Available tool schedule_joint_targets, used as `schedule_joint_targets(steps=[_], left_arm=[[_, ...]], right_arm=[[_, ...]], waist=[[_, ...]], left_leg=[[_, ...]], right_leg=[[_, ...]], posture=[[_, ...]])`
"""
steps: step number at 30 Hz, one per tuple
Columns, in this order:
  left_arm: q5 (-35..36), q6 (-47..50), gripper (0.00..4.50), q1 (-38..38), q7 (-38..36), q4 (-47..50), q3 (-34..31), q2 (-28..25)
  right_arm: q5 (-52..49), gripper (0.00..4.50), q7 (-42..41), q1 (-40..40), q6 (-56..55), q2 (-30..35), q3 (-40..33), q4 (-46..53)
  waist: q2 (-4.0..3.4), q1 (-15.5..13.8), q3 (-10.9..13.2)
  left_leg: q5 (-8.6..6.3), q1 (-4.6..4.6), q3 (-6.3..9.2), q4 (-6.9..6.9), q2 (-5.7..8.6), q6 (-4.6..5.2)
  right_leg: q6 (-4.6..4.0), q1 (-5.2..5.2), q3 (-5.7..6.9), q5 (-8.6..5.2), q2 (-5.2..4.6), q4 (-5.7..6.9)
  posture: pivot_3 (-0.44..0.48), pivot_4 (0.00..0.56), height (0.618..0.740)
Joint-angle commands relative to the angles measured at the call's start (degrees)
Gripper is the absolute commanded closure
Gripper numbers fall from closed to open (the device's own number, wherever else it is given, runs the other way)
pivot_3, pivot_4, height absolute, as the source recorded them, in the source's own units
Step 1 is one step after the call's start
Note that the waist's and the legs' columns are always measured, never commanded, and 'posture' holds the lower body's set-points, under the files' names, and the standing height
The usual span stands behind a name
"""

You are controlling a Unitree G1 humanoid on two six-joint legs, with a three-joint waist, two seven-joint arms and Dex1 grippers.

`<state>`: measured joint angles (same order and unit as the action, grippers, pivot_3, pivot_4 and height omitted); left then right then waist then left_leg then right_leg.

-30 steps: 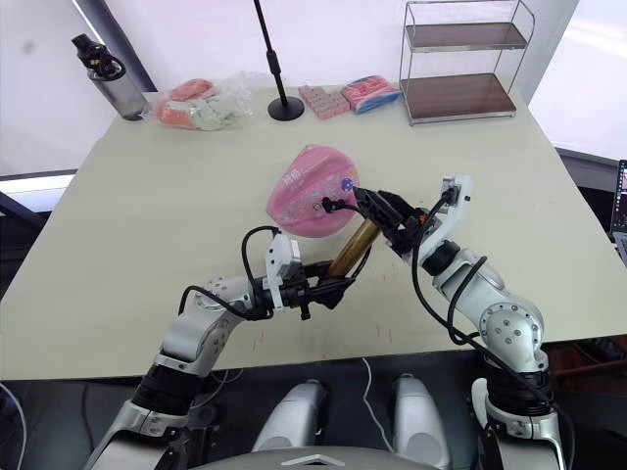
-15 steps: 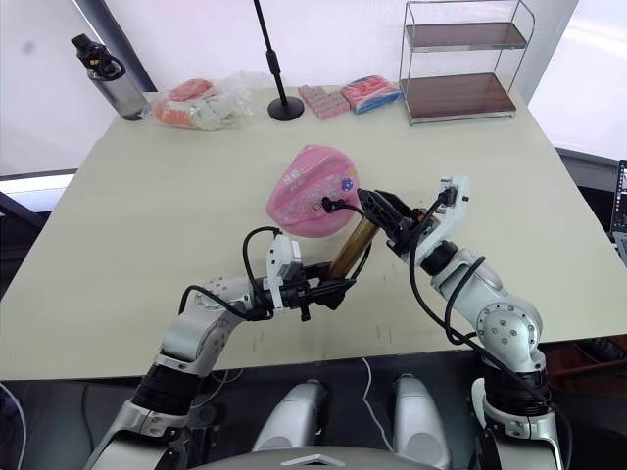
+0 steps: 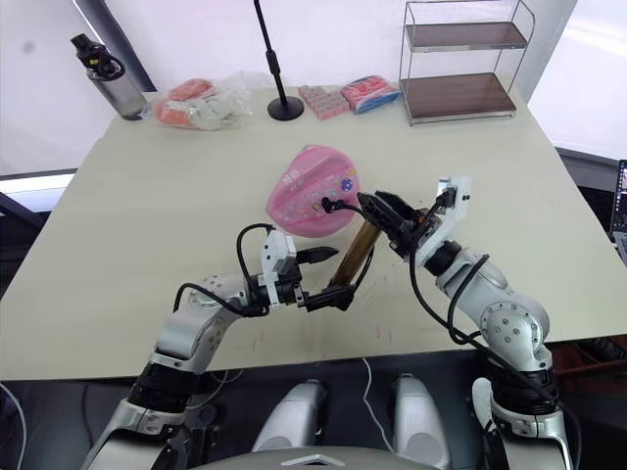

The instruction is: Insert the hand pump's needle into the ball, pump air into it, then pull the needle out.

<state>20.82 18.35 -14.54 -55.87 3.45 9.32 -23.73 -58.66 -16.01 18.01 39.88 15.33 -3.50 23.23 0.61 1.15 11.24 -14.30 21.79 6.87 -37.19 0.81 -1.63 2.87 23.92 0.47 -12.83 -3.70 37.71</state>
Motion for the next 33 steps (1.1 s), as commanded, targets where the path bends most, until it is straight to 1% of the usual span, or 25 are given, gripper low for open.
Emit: schedule_joint_targets(steps=[1,4,8,14,18,21,33], left_arm=[[1.5,-0.4,0.01,-0.4,-2.5,1.0,-1.1,-1.6],[1.3,-0.5,0.01,-0.6,-3.8,0.5,-0.7,-2.7],[0.2,-1.2,0.01,-0.5,-6.0,-0.1,0.7,-4.1],[-2.5,-3.3,0.01,-0.5,-8.4,-1.0,3.9,-4.5],[-5.1,-5.9,0.01,-2.4,-9.8,-3.8,6.5,-4.0],[-6.3,-7.5,0.01,-4.3,-10.3,-7.0,7.6,-3.0],[-8.9,-11.3,0.01,-11.4,-12.2,-19.2,9.9,3.8]], right_arm=[[6.3,2.49,-8.1,2.8,-4.4,3.8,2.9,5.3],[11.1,2.49,-12.4,3.6,-7.1,6.2,5.5,6.2],[19.6,2.49,-20.7,4.3,-12.1,10.9,10.3,6.6],[22.6,2.49,-27.3,4.4,-14.9,13.1,11.8,6.2],[25.1,2.49,-31.7,3.5,-17.3,14.9,12.3,4.9],[26.0,2.49,-33.2,3.1,-18.5,14.7,12.2,3.9],[24.4,2.49,-34.4,1.1,-19.0,12.4,9.2,2.7]], waist=[[-0.01,0.0,0.0],[0.0,0.0,0.0],[0.0,0.0,0.0],[0.0,-0.1,0.0],[0.01,-0.2,0.0],[0.01,-0.2,0.0],[0.01,-0.2,0.0]], left_leg=[[0.0,0.0,0.0,0.0,0.0,0.0],[0.0,0.0,0.01,0.02,0.0,0.0],[0.0,0.04,0.0,0.01,0.0,0.0],[0.0,0.05,0.01,0.02,0.0,0.0],[0.0,0.03,0.01,0.01,0.0,0.0],[0.0,0.04,0.02,0.01,0.0,0.0],[0.0,0.05,0.01,0.0,0.01,0.0]], right_leg=[[0.0,0.02,0.0,0.0,0.0,0.0],[0.01,0.02,0.01,0.0,0.0,-0.01],[0.01,0.02,0.01,0.0,0.0,-0.05],[0.01,0.02,0.01,0.0,0.0,-0.07],[0.01,0.02,0.02,0.0,0.0,-0.06],[0.01,0.01,0.03,0.0,0.0,-0.06],[0.01,0.01,0.02,0.01,-0.01,-0.06]], posture=[[0.0,0.15,0.731],[0.0,0.15,0.731],[0.0,0.15,0.731],[0.0,0.15,0.731],[0.0,0.15,0.731],[0.0,0.15,0.731],[0.0,0.15,0.731]])
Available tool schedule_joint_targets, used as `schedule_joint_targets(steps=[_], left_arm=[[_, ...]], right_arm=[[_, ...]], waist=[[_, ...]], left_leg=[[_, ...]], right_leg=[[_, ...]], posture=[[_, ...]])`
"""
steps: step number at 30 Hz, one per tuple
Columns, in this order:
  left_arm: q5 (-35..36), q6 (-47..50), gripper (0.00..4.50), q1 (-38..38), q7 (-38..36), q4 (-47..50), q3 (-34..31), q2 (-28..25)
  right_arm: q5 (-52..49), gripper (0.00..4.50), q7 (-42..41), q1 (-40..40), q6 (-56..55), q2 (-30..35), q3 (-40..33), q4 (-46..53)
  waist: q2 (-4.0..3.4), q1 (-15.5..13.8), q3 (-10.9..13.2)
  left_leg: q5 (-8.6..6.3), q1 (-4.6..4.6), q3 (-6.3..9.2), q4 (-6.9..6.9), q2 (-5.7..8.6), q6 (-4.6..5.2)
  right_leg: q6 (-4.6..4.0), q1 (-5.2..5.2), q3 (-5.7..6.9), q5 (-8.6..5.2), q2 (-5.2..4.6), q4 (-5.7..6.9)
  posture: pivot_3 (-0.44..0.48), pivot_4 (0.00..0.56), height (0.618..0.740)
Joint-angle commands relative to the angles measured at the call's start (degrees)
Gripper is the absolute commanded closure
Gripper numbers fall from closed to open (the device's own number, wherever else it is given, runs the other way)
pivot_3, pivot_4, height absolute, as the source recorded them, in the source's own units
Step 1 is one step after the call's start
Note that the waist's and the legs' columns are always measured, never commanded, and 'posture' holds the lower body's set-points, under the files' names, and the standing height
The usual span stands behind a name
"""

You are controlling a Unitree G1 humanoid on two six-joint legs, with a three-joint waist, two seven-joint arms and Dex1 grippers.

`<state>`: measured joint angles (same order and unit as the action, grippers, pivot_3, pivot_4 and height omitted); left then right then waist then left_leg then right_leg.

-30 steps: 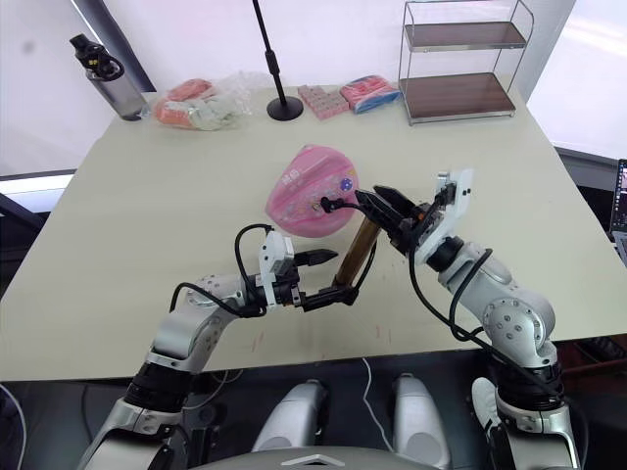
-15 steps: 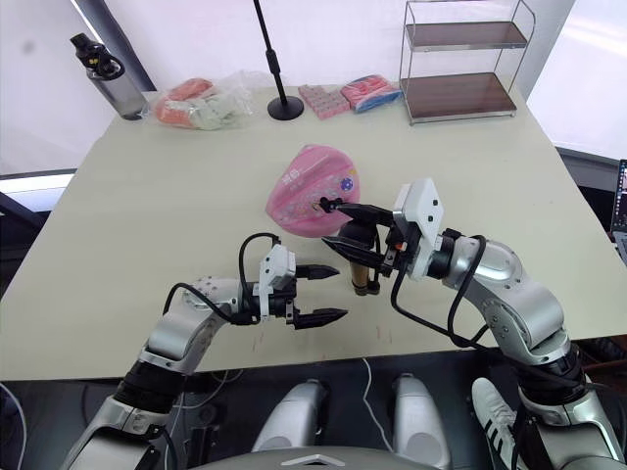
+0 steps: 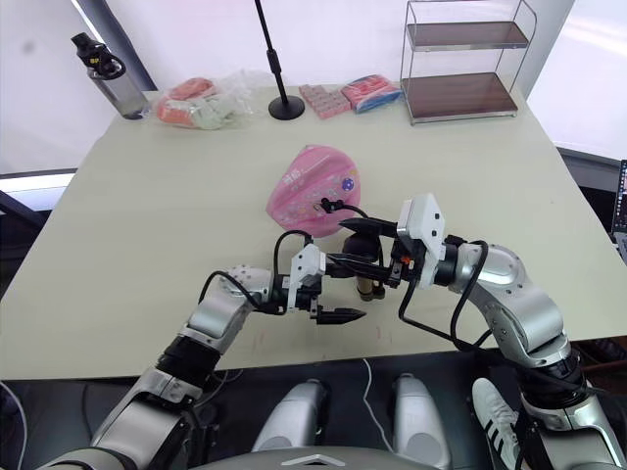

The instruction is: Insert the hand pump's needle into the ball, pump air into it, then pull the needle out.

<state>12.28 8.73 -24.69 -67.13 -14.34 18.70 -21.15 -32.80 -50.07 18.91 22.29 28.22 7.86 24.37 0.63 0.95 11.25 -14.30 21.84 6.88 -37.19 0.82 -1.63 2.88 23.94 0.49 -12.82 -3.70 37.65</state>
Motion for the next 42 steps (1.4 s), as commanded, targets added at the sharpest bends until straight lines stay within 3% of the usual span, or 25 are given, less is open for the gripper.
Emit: schedule_joint_targets(steps=[1,8,11,14,15,16,19,33,42], left_arm=[[-0.9,-2.1,0.01,-1.7,-1.3,-2.6,0.9,1.6],[-3.1,-4.1,0.01,-3.8,-2.3,-8.6,1.9,3.6],[-3.8,-5.2,0.65,-4.3,-2.7,-10.3,1.8,4.1],[-4.2,-6.5,1.84,-4.6,-1.8,-11.4,1.3,4.6],[-4.2,-6.9,1.94,-4.6,-1.5,-11.5,1.0,4.9],[-4.2,-7.2,2.65,-4.5,-1.3,-11.7,0.9,5.0],[-4.4,-7.8,3.41,-3.9,-1.5,-11.7,1.0,5.2],[-6.9,-10.5,3.41,-2.5,1.0,-12.4,2.1,6.2],[-9.3,-8.3,3.41,-1.6,2.0,-14.0,3.7,6.7]], right_arm=[[-1.8,2.49,-0.3,0.2,-1.3,-0.7,-2.4,1.6],[-2.3,2.49,-1.1,-0.5,-1.7,-0.8,-3.1,1.0],[-1.2,2.49,-2.0,-1.0,-2.7,-0.4,-2.9,0.5],[-0.7,2.49,-2.7,-1.8,-3.3,-0.3,-2.9,0.5],[-0.7,2.49,-2.9,-2.1,-3.4,-0.3,-3.0,0.5],[-0.6,2.49,-3.1,-2.2,-3.5,-0.3,-3.0,0.6],[-0.6,2.49,-3.3,-2.4,-3.7,-0.4,-3.1,0.3],[-6.3,2.49,-3.4,0.2,0.9,2.7,-8.0,1.1],[-15.3,2.49,-1.5,6.8,7.5,5.5,-13.6,2.2]], waist=[[0.0,0.0,0.0],[0.0,0.0,0.0],[0.0,0.0,0.0],[0.0,0.0,0.0],[0.0,0.0,0.0],[0.0,0.0,0.0],[0.01,0.0,0.0],[0.01,-0.1,0.0],[0.0,0.0,0.0]], left_leg=[[0.0,-0.01,0.0,0.0,0.0,0.0],[0.0,0.0,0.0,-0.01,0.0,0.0],[0.0,0.0,0.01,-0.01,0.0,0.0],[0.0,-0.01,0.0,-0.02,0.0,0.0],[0.0,-0.01,0.0,-0.02,0.0,0.0],[0.0,-0.02,0.0,-0.02,0.0,0.0],[0.0,-0.01,0.0,-0.03,0.01,0.0],[0.0,-0.01,0.01,-0.06,0.01,0.0],[0.0,-0.03,0.01,-0.07,0.0,0.0]], right_leg=[[0.0,0.0,0.0,0.0,0.0,0.01],[0.0,0.0,0.0,0.0,0.0,0.02],[0.01,0.0,0.01,0.0,0.0,0.03],[0.01,0.0,0.0,0.0,0.0,0.03],[0.01,0.0,0.0,0.0,0.0,0.03],[0.01,0.0,0.0,0.0,0.0,0.05],[0.01,-0.01,0.0,0.01,0.0,0.05],[0.01,-0.01,0.0,0.01,0.0,0.06],[0.02,-0.03,0.01,0.02,0.01,0.09]], posture=[[0.0,0.15,0.731],[0.0,0.15,0.731],[0.0,0.15,0.731],[0.0,0.15,0.731],[0.0,0.15,0.731],[0.0,0.15,0.731],[0.0,0.15,0.731],[0.0,0.15,0.731],[0.0,0.15,0.731]])
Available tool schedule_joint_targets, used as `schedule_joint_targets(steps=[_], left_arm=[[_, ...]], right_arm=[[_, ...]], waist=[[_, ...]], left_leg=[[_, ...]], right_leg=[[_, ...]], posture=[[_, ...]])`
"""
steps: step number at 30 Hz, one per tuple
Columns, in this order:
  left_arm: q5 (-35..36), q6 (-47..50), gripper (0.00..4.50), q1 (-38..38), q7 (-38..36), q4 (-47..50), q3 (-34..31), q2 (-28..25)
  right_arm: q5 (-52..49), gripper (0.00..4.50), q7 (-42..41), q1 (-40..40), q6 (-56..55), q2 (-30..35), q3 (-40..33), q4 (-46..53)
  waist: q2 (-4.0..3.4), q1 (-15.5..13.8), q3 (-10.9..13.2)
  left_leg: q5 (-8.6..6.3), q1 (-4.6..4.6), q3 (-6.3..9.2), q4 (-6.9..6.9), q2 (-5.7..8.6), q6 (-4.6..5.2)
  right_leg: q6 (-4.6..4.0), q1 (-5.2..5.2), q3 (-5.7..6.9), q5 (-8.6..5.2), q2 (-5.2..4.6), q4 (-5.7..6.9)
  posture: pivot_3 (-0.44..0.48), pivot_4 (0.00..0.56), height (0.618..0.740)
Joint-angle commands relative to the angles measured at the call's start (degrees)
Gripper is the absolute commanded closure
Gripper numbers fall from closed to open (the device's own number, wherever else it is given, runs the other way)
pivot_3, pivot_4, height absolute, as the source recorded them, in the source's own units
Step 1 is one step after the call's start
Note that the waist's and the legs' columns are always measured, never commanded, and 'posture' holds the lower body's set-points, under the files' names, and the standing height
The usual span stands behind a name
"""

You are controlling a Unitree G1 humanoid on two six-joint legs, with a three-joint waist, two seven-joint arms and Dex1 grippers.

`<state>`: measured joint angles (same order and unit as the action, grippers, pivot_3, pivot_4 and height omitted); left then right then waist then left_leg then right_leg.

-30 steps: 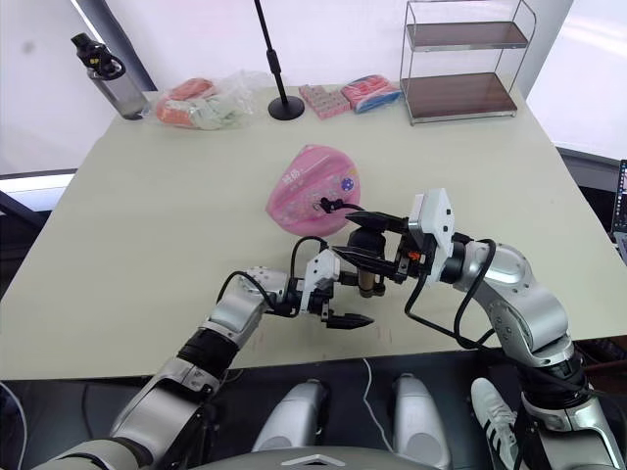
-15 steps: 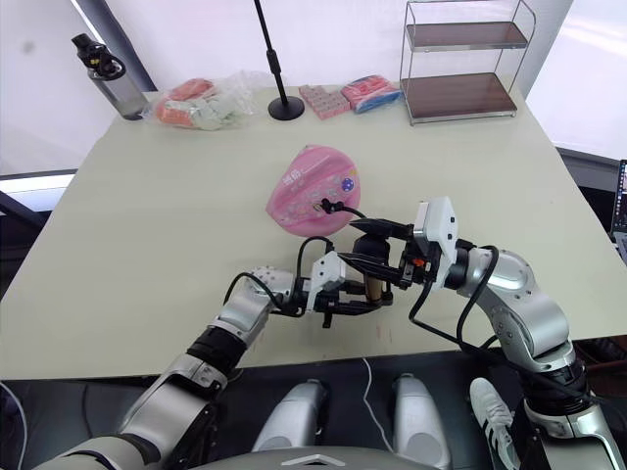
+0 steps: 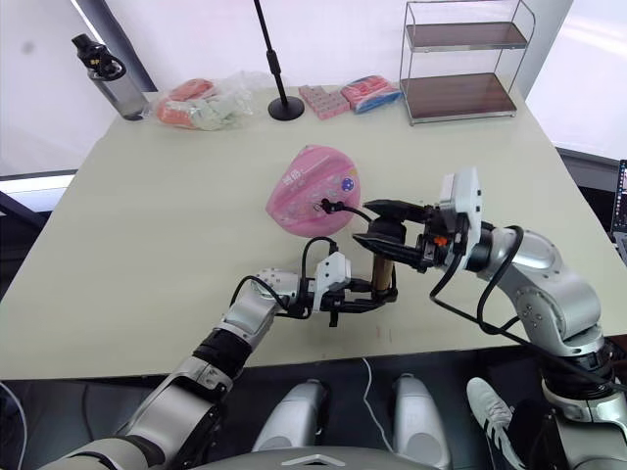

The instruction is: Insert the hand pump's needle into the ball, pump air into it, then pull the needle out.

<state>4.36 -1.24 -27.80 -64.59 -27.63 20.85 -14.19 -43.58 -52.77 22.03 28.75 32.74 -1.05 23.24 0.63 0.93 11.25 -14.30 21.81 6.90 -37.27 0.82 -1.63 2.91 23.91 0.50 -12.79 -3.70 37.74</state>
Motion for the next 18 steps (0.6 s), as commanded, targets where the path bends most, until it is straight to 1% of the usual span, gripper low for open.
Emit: schedule_joint_targets(steps=[1,9,14,18], left_arm=[[-1.6,1.9,3.41,1.7,-0.7,-0.7,1.8,-0.2],[-2.5,3.0,3.41,1.2,0.5,-2.9,1.9,0.9],[-2.9,3.0,3.41,1.0,0.2,-3.6,2.4,1.0],[-3.7,1.8,3.41,0.3,1.5,-4.9,2.5,1.2]], right_arm=[[-5.6,2.49,1.7,4.5,1.9,1.4,-5.3,3.4],[-12.9,2.49,4.8,10.9,8.5,6.3,-10.0,2.8],[-16.5,2.49,7.6,14.1,10.6,7.3,-12.1,2.4],[-18.7,2.49,8.4,14.9,11.9,8.7,-13.5,2.7]], waist=[[0.0,0.0,0.0],[0.0,-0.2,0.0],[0.0,0.0,0.0],[0.0,-0.1,0.0]], left_leg=[[0.0,0.01,-0.02,0.0,0.0,0.0],[0.0,0.03,-0.02,-0.02,0.02,0.0],[0.0,0.03,-0.01,-0.03,0.02,0.0],[0.0,0.04,-0.02,-0.03,0.02,0.01]], right_leg=[[-0.01,0.0,-0.02,0.01,-0.01,-0.01],[-0.07,0.0,-0.01,0.04,-0.02,-0.03],[-0.04,0.0,-0.01,0.03,-0.02,-0.02],[-0.09,0.0,-0.01,0.06,-0.02,-0.03]], posture=[[0.0,0.15,0.731],[0.0,0.15,0.731],[0.0,0.15,0.731],[0.0,0.15,0.731]])
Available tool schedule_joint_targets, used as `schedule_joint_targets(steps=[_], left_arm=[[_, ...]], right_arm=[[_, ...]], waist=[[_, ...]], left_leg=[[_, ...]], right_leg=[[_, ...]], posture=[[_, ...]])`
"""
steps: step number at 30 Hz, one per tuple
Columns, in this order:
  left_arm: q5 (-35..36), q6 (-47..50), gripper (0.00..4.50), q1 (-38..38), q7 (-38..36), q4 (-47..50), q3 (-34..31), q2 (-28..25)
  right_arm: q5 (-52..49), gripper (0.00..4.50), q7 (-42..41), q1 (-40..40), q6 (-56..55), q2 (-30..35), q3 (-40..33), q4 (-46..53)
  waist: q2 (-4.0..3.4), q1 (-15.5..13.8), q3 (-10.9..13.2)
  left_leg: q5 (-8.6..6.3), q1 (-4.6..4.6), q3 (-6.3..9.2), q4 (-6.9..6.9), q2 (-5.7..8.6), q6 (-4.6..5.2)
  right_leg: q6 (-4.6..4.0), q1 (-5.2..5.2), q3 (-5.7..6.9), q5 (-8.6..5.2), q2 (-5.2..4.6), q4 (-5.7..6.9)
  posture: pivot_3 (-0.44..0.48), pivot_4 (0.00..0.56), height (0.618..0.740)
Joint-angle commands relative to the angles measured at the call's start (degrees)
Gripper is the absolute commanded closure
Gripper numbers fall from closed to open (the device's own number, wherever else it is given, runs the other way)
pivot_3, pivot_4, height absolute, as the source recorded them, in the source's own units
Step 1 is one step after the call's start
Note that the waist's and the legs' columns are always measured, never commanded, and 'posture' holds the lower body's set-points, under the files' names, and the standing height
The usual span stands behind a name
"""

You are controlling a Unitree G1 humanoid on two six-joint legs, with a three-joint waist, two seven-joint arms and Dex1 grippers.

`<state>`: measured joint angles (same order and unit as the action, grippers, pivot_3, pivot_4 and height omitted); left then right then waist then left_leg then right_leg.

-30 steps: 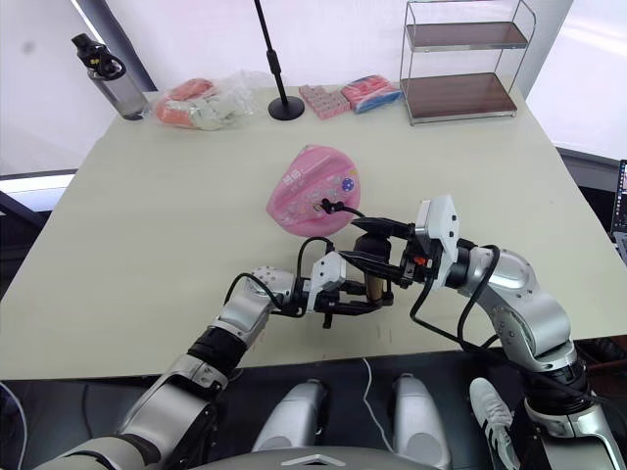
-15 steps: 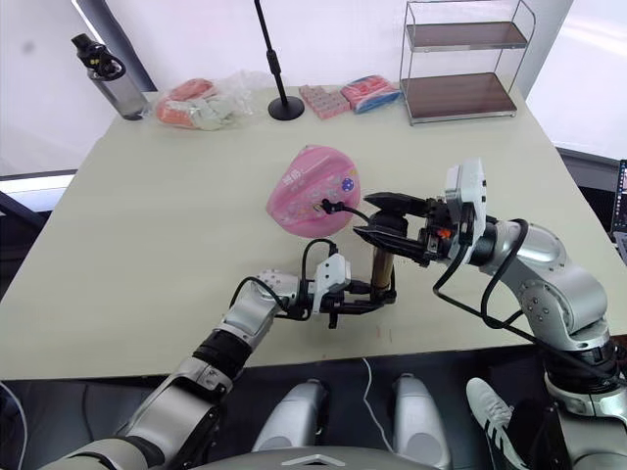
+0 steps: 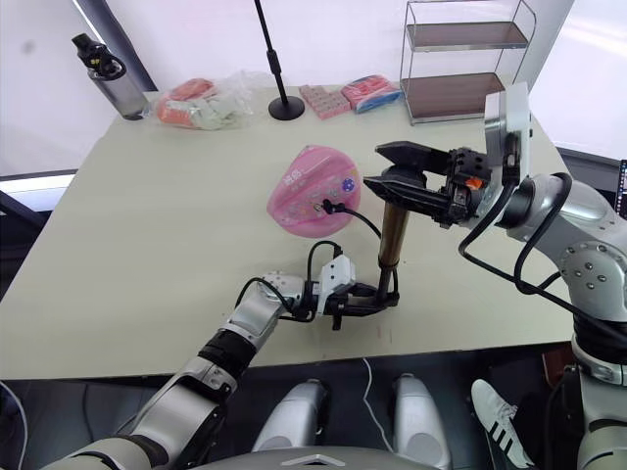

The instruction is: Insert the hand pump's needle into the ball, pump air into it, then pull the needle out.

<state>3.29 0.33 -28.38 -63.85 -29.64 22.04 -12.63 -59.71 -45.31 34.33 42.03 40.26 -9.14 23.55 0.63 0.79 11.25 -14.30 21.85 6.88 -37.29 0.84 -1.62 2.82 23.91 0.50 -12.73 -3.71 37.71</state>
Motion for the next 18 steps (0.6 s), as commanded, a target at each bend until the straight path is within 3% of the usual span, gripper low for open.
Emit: schedule_joint_targets(steps=[1,18], left_arm=[[-2.9,-0.2,3.41,0.7,1.2,-3.2,1.4,-0.3],[-7.6,-5.1,3.41,-2.0,8.8,-11.0,1.9,2.3]], right_arm=[[-2.7,2.49,1.0,2.6,-1.3,1.5,-5.7,2.4],[-4.8,2.49,0.9,2.9,-1.7,4.9,-8.6,3.2]], waist=[[0.0,0.0,0.0],[0.01,-0.1,0.0]], left_leg=[[0.0,0.01,0.0,0.0,0.0,0.0],[0.0,-0.02,-0.03,-0.12,0.01,0.01]], right_leg=[[0.0,0.0,0.0,0.0,0.0,0.0],[0.22,-0.08,-0.02,0.05,-0.01,0.0]], posture=[[0.0,0.15,0.731],[0.0,0.15,0.731]])
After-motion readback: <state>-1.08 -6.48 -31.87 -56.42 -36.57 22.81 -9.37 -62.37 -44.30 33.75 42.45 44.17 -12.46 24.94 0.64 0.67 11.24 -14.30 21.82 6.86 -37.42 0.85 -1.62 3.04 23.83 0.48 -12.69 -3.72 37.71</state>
